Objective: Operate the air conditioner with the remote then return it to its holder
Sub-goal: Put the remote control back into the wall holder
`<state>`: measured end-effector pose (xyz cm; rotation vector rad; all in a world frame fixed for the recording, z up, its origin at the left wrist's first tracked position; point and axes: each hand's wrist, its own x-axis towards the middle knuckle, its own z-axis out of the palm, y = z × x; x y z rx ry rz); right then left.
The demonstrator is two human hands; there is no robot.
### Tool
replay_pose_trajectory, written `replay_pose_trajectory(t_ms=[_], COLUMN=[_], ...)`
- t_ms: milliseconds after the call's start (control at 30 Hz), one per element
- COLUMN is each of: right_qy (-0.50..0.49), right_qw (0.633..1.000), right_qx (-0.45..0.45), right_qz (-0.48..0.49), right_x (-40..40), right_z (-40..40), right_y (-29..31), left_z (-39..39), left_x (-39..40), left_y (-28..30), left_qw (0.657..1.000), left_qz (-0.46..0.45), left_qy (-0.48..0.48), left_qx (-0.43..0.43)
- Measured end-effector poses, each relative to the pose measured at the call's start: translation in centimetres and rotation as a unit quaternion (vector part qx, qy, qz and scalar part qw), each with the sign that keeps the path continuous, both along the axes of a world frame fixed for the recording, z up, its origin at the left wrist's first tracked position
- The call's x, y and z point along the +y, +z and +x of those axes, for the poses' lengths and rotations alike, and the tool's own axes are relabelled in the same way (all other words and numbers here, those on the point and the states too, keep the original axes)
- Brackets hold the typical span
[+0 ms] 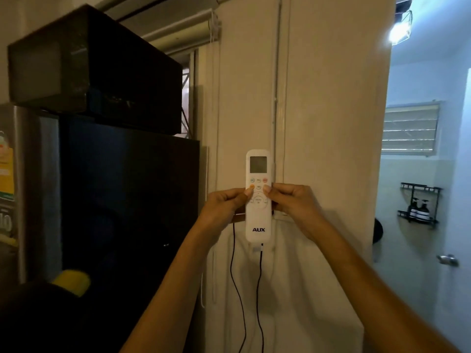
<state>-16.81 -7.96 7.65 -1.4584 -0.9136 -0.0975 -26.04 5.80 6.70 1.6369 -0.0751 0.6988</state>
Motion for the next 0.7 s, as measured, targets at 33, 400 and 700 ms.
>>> replay_pose_trajectory(t_ms=[33, 400, 700], right_qy=[0.001, -0.008, -0.069], right_qw=[1.0, 0.997, 0.994], right_qx=[0.004, 0.021, 0.032], right_qz=[-0.001, -0.079, -0.083], right_x=[-0.3, -4.0, -5.5], right_z=[1.2, 14.0, 21.9], right_y=[-0.1, -1.7, -2.2], left_z=[1.1, 14.8, 24.2], left_x=[-0.1, -2.2, -3.4], left_y=[-0.1, -2.6, -3.7], left_qw=[1.0, 0.998, 0.995], left_qz=[0.001, 0.003, -0.014], left_qy=[-0.008, -0.066, -0.093], left_qx=[0.002, 0.022, 0.028])
